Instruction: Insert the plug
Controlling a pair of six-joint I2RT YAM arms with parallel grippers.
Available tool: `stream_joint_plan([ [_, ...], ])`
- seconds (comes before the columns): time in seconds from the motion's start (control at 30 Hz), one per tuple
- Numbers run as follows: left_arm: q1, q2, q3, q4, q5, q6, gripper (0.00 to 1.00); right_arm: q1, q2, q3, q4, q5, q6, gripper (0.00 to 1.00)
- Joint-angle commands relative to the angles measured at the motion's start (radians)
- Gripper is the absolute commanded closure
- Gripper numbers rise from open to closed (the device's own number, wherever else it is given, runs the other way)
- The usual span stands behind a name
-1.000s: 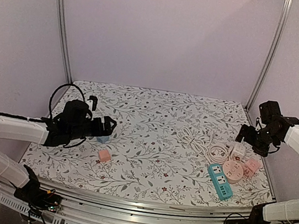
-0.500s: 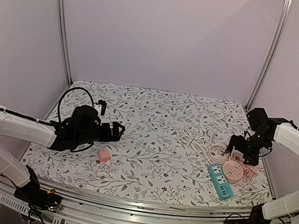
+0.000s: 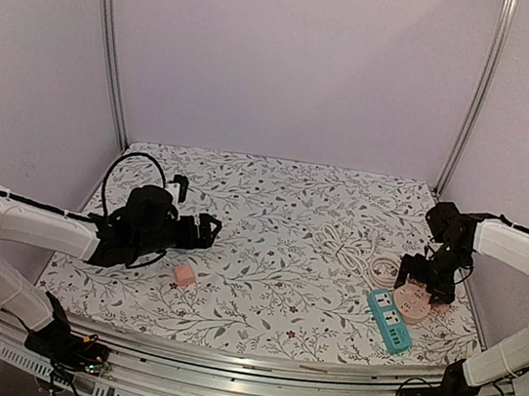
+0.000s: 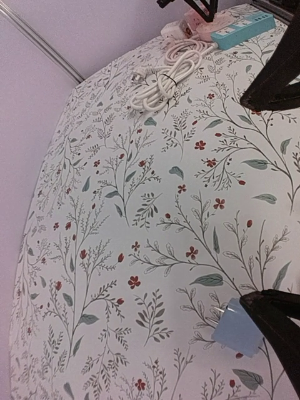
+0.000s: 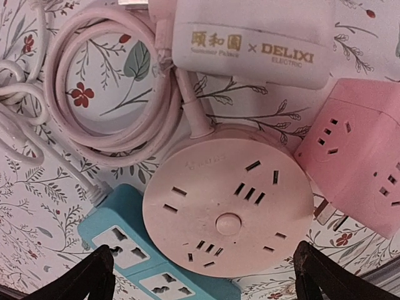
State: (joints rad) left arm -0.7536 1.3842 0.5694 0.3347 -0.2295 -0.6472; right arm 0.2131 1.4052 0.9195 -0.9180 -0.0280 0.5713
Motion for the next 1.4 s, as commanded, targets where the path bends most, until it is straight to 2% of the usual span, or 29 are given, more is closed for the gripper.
stream_joint_plan([
  [0.0,-0.010,-0.010,-0.008,0.017,-0.008,0.019,0.01,0.031,0.065,-0.029,0.037,0.022,-0.006,0.01],
  [0.2,-0.010,-0.014,-0.009,0.015,-0.010,0.022,0.01,0.048,0.099,-0.030,0.042,0.139,0.017,0.01],
  [0.5,-0.010,-0.011,-0.010,0.018,-0.002,0.020,0.01,0.048,0.125,-0.036,0.077,0.202,0.069,0.01],
  [0.67,-0.010,-0.010,-0.009,0.018,0.007,0.015,0.01,0.047,0.133,-0.059,0.094,0.181,0.143,0.01],
  [0.93,-0.010,-0.013,-0.011,0.017,0.009,0.014,0.01,0.048,0.083,-0.049,0.018,0.193,0.179,0.01],
  [1.2,-0.010,-0.014,-0.013,0.017,0.011,0.013,0.01,0.051,0.040,0.021,-0.119,0.239,0.137,0.01],
  [1.37,-0.010,-0.015,-0.012,0.017,0.010,0.013,0.01,0.051,0.034,-0.022,-0.057,0.209,0.122,0.01],
])
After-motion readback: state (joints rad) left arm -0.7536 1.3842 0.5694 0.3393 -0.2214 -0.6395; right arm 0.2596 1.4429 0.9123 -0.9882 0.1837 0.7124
